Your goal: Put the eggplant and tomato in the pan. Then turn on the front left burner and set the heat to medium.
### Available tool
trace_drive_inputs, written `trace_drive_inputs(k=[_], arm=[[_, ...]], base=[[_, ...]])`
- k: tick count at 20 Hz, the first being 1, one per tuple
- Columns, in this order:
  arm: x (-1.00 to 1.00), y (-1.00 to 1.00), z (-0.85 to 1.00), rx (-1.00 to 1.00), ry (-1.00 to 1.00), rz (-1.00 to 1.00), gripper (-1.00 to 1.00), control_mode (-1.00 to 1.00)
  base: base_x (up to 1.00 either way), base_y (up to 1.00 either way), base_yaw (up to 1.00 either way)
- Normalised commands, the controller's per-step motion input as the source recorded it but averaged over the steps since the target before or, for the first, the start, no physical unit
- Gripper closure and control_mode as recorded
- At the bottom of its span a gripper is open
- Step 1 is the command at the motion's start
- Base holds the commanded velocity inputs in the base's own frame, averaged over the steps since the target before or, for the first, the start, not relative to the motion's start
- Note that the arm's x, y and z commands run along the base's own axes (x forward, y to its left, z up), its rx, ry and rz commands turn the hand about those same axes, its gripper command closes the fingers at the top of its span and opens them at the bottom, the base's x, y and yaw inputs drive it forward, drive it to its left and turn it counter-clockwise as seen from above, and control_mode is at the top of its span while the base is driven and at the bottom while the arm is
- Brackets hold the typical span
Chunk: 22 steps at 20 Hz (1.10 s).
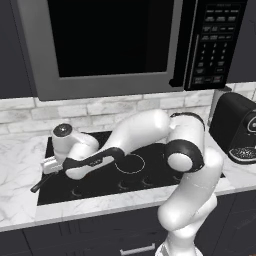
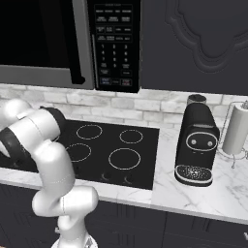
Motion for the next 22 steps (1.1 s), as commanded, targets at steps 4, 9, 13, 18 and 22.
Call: trace_drive_inputs(k=[4,9,13,18,22], arm=[[-0.24,-0.19,0.00,0.15,0.01,-0.13,-1.00,-1.00],[-0.50,-0.10,0.00,0.18,0.03,-0.06,-1.00,-1.00],[-0.40,-0.21,0.12,0.14,0.03,-0.03,-1.00,-1.00],[-0.07,-0.52,0.29,0.03,0.05,-0.03,-1.00,-1.00],[-0.01,-0.38,0.36,0.00,0.04,-0.03,-1.00,-1.00]], base=[[0.00,0.00,0.00],[0.00,0.00,0.00],[0.00,0.00,0.00],[0.00,0.00,0.00],[0.00,0.00,0.00]])
